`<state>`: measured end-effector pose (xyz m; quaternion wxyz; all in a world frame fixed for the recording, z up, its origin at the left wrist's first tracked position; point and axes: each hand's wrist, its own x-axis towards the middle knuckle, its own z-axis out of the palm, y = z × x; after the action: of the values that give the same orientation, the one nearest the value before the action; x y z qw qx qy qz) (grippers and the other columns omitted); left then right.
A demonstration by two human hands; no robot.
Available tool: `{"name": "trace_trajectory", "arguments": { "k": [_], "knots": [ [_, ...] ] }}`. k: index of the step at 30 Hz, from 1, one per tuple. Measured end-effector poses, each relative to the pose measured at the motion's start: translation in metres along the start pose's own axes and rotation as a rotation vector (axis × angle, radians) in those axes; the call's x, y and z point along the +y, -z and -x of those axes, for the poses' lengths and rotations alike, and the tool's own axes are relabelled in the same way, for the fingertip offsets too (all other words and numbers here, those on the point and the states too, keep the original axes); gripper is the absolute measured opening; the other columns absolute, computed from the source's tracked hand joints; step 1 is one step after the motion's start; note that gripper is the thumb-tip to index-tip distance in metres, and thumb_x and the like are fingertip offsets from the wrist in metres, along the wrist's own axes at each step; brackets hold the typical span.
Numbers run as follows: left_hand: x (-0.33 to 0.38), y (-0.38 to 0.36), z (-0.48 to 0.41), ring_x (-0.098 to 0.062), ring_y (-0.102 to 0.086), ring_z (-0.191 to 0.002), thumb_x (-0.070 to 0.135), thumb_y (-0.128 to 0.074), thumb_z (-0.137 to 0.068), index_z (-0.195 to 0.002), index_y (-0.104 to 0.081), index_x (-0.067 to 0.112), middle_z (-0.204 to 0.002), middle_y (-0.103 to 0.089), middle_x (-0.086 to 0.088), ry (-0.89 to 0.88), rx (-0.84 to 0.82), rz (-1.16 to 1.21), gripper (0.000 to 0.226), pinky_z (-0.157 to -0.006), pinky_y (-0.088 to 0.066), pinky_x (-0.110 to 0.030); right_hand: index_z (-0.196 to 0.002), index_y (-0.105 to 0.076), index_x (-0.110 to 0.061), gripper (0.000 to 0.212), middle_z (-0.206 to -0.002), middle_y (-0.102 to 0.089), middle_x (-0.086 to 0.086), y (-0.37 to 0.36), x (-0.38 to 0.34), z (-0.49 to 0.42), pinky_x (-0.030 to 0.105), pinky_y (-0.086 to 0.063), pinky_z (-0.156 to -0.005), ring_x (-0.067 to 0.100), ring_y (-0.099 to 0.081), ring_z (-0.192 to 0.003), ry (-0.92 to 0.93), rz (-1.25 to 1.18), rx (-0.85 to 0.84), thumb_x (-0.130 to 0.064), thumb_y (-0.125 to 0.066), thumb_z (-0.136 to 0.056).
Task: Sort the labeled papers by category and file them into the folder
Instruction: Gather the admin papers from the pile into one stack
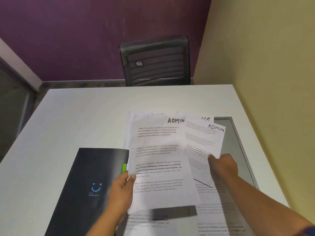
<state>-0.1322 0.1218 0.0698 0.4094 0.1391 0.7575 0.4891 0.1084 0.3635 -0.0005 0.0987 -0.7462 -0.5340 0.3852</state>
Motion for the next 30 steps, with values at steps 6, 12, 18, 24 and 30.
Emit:
{"name": "trace_trajectory", "arguments": {
  "k": [6,12,18,24,30],
  "knots": [
    [0.004,0.003,0.007,-0.028,-0.075,-0.088,0.01,-0.05,-0.102,-0.104,-0.073,0.015,-0.092,-0.079,-0.005,0.036,0.041,0.056,0.023,-0.084,-0.059,-0.048,-0.076,-0.063,-0.004,0.016,-0.074,-0.065,0.007,0.025,0.02,-0.001,0.028,-0.045,-0.061,0.025,-0.057,-0.065,-0.052,0.048,0.063,-0.017,-0.069,-0.082],
    [-0.005,0.027,-0.005,-0.023,-0.076,-0.087,0.017,-0.051,-0.102,-0.105,-0.071,0.02,-0.093,-0.079,-0.001,0.067,0.089,0.095,0.021,-0.082,-0.059,-0.045,-0.058,-0.047,-0.015,0.036,-0.058,-0.049,0.004,0.043,-0.008,0.015,0.029,-0.033,-0.053,0.023,-0.043,-0.053,0.061,-0.181,0.275,-0.013,-0.061,-0.091],
    [-0.008,0.046,-0.002,-0.015,-0.076,-0.081,0.017,-0.051,-0.102,-0.101,-0.071,0.026,-0.09,-0.079,0.004,0.087,0.14,0.125,0.022,-0.066,-0.057,-0.031,-0.081,-0.067,-0.021,0.007,-0.07,-0.063,-0.001,0.055,-0.031,0.026,0.039,-0.055,-0.086,0.021,-0.06,-0.073,0.088,-0.486,0.36,-0.027,-0.069,-0.083],
    [-0.009,0.067,0.003,-0.018,-0.076,-0.087,0.017,-0.052,-0.101,-0.107,-0.072,0.024,-0.096,-0.079,0.002,0.053,0.196,0.169,0.021,-0.08,-0.057,-0.041,-0.091,-0.067,-0.012,0.005,-0.074,-0.061,0.002,-0.009,-0.072,0.045,0.024,-0.042,-0.073,0.015,-0.054,-0.063,0.149,-0.465,0.158,-0.017,-0.067,-0.09],
    [-0.016,0.092,0.004,-0.021,-0.076,-0.086,0.015,-0.053,-0.1,-0.107,-0.072,0.022,-0.094,-0.079,0.0,0.021,0.232,0.209,0.021,-0.078,-0.056,-0.039,-0.072,-0.053,-0.015,0.02,-0.069,-0.056,0.0,-0.091,-0.09,0.061,0.024,-0.036,-0.052,0.019,-0.052,-0.062,0.224,-0.153,0.026,-0.015,-0.056,-0.092]
  ]
}}
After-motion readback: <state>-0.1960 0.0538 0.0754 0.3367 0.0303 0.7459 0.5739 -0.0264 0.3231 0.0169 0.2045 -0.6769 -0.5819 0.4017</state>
